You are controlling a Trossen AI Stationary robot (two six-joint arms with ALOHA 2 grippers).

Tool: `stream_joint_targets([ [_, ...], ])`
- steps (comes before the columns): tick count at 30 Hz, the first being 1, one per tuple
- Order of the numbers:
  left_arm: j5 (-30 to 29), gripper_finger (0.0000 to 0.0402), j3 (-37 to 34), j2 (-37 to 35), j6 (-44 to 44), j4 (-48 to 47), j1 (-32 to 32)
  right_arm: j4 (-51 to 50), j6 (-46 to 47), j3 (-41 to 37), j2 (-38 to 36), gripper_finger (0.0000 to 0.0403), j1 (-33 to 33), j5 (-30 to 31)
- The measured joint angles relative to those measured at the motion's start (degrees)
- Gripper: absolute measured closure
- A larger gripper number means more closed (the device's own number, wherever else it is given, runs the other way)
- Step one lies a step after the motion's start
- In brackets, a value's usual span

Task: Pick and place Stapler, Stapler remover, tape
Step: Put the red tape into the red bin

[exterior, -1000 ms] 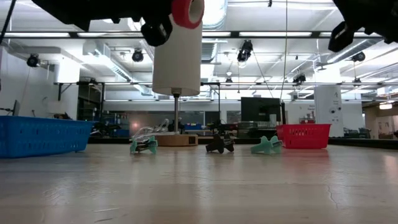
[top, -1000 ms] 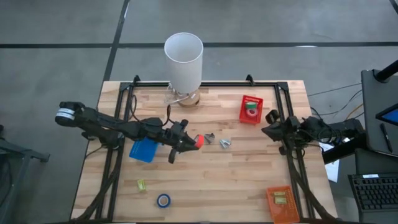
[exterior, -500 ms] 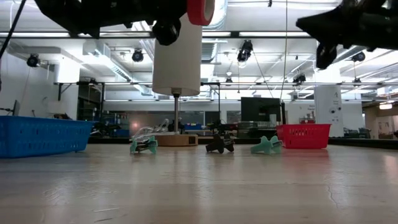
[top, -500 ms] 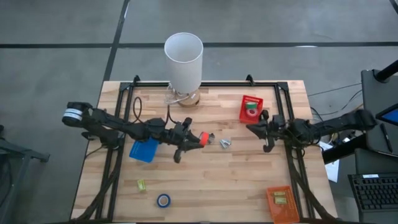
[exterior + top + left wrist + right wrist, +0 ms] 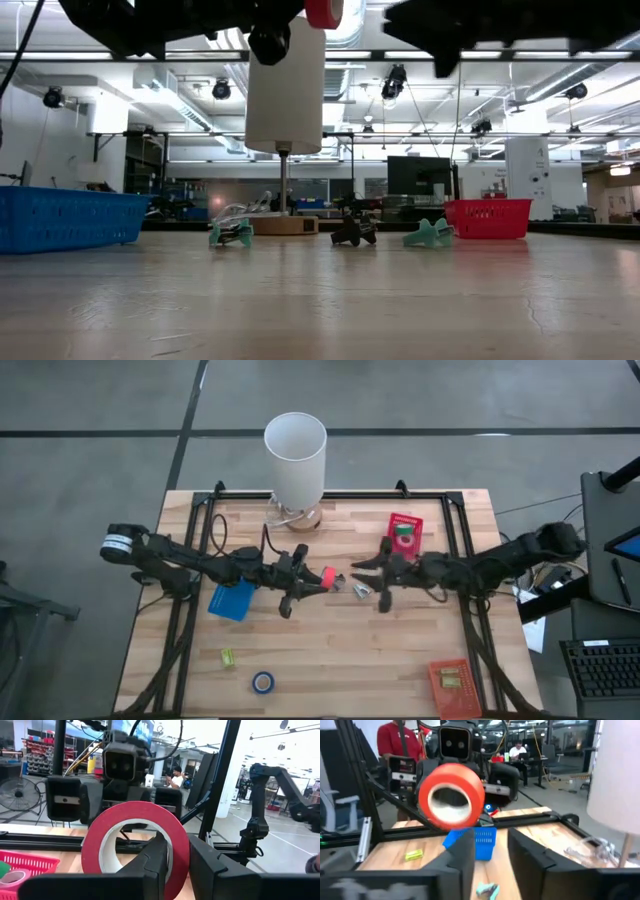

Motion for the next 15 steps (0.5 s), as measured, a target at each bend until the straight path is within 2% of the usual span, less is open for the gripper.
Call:
stream_joint_targets([
  [7,0.0,0.0337,-0.28,-0.06,-0.13,-0.01,-0.02,-0.17,-5.71,7.99,7.51,0.0209,0.01,0.31],
  [15,-0.25,0.0337,-0.39,-0.2,0.04,0.92,0.0,-0.36,-5.76,10.88,11.3,0.0192,0.01,0.19],
])
